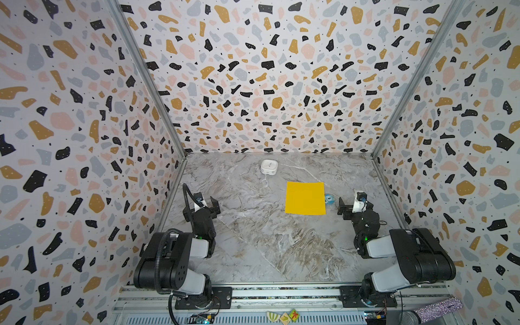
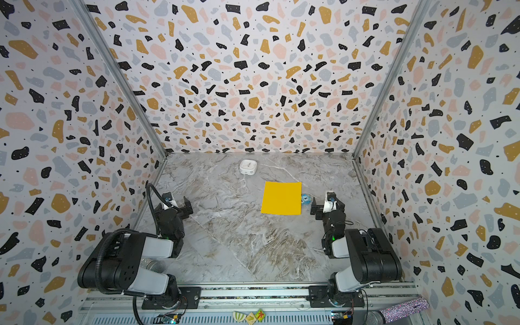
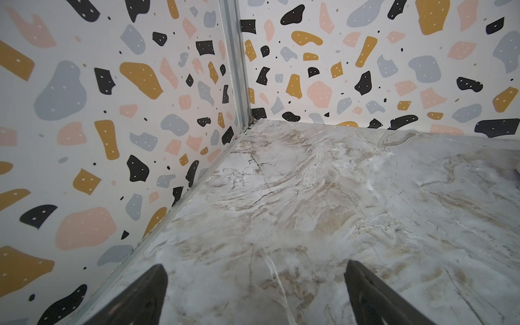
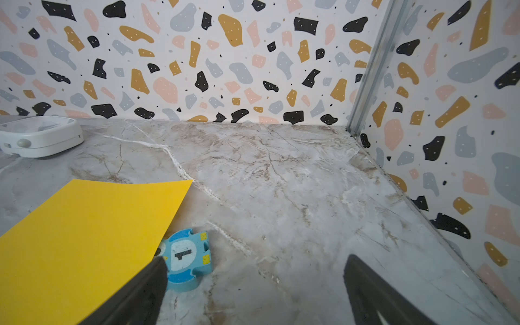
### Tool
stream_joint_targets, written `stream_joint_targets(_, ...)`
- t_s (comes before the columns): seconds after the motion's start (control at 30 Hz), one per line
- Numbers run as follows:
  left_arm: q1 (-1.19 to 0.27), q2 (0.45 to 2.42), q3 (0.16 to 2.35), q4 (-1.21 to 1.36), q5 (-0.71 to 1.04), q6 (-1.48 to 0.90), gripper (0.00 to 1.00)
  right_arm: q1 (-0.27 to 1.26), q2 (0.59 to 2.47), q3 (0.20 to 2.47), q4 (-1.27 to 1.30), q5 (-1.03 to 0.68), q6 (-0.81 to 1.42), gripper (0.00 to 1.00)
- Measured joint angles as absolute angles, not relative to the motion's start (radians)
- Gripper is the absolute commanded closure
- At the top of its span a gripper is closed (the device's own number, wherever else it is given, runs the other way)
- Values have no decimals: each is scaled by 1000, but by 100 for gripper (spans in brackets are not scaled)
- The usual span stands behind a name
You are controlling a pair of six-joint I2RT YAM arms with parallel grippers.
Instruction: Fold a paper plane with a square sheet of paper (pick it up from the middle)
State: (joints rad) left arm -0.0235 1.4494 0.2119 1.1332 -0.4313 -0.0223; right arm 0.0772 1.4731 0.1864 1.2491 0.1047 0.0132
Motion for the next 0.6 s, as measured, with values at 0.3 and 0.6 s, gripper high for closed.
stream_joint_targets(0.3, -23, 1201, 419, 735, -384, -194, 0, 167, 1341, 565, 717, 268, 163, 1)
stream_joint_targets(0.6, -23, 1145, 604, 424, -76, -535, 0, 288, 1446, 793, 359, -3, 343, 1)
